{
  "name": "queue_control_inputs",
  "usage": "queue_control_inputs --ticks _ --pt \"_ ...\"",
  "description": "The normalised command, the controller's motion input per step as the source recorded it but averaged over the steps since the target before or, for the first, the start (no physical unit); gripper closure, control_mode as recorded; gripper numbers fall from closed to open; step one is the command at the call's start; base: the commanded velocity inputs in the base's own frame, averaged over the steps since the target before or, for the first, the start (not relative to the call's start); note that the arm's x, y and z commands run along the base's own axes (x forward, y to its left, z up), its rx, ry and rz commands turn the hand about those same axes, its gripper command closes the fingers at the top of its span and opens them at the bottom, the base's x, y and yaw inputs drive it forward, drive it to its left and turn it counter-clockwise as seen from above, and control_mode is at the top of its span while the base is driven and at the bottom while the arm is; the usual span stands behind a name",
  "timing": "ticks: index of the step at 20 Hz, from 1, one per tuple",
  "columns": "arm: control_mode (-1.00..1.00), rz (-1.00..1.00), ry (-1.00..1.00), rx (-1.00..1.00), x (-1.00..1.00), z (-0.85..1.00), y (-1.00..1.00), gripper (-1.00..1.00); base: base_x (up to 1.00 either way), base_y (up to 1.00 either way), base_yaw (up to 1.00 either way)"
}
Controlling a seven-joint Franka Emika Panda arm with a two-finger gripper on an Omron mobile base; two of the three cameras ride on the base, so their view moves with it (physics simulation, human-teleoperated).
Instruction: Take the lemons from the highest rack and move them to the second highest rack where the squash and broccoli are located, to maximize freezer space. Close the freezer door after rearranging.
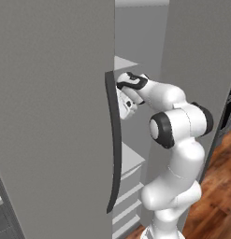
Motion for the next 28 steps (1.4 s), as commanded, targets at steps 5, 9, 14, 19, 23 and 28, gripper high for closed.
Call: queue_control_inputs --ticks 5,9,14,19,23,28 --pt "-1.0 0.0 0.02 0.0 0.42 -0.3 0.16 1.0 0.0 0.0 0.0" --pt "-1.0 0.0 0.0 0.0 0.4 -0.26 0.07 1.0 0.0 0.0 0.0" --pt "-1.0 0.0 0.0 0.0 0.47 -0.27 0.1 1.0 0.0 0.0 0.0" --pt "-1.0 0.0 0.0 0.0 0.4 -0.24 0.09 -1.0 0.0 0.0 0.0" --pt "-1.0 0.0 0.0 0.0 0.19 -0.15 0.02 -1.0 0.0 0.0 0.0" --pt "-1.0 0.0 0.0 0.0 0.01 -0.03 0.0 -1.0 0.0 0.0 0.0"
